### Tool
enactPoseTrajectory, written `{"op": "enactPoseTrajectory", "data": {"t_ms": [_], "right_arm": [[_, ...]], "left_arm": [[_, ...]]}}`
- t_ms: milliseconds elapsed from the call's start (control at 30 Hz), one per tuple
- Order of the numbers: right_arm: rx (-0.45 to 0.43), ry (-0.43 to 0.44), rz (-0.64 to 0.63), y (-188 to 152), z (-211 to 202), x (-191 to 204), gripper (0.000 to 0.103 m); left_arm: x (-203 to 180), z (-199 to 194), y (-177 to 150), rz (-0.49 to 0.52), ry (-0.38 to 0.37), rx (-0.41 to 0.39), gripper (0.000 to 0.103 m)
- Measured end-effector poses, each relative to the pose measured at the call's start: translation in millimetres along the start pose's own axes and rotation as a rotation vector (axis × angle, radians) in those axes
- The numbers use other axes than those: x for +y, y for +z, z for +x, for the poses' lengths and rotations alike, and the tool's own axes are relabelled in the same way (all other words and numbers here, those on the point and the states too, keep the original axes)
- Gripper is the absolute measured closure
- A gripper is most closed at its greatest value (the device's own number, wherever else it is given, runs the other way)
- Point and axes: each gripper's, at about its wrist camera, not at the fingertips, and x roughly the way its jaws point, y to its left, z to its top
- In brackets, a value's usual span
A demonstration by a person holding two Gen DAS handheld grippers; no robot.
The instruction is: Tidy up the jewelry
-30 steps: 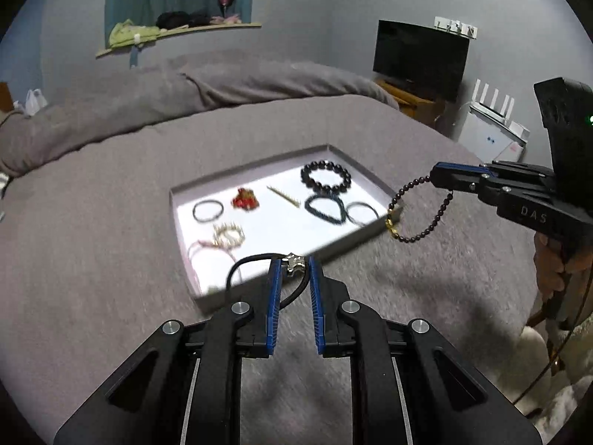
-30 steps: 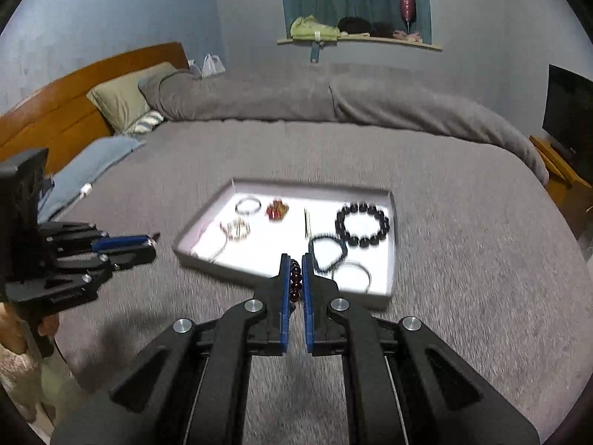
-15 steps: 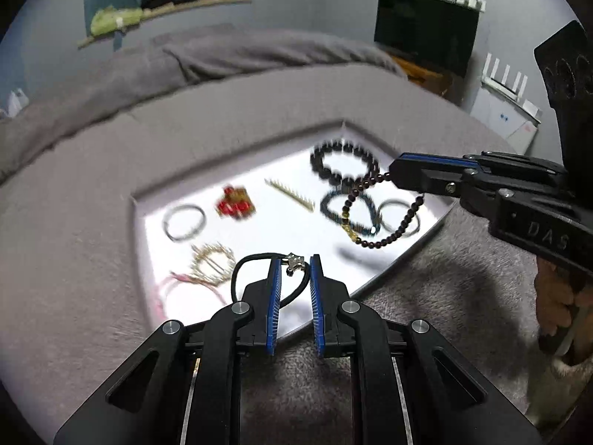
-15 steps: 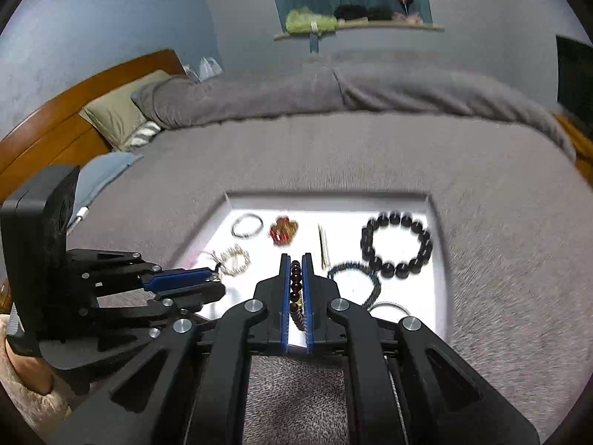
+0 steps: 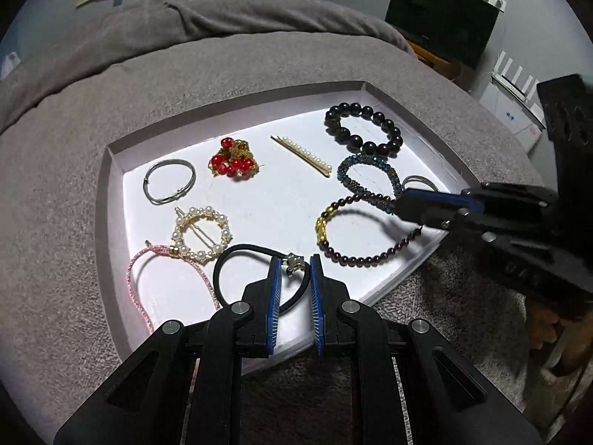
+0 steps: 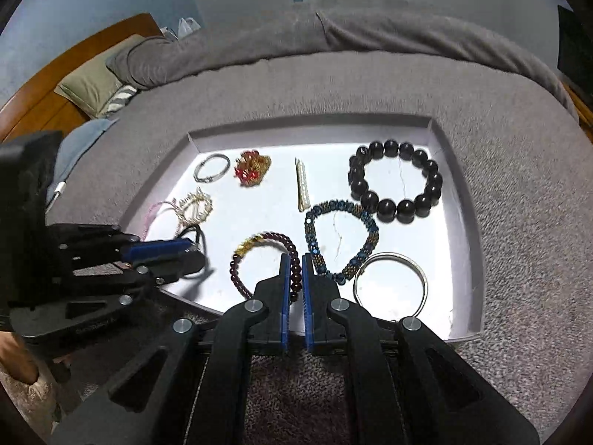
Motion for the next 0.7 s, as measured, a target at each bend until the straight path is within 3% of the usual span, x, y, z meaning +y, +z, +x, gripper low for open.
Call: {"op": "enactPoseTrajectory", "data": {"t_ms": [167,367,500,700], "right_arm": [[0.008,-0.008,0.001,-1,7,2,0.097],[0.004,-0.01,0.005,0,7,2,0.096],[-0.008,-0.009,0.004,-2,-2,2,0.085],[-0.042,-0.025,0.019,-12,-30,-4,0.084]], "left_arm": [[2,0,0,-0.007,-0.003,-0.001,0.086],[5,-5,-1,-0.023,-0.004,-0.015,0.079],[4,-12,-4,-0.029,0.01,-0.026,0.078],[2,-38,-17,-0.045,0.037,-0.065,0.077]]}}
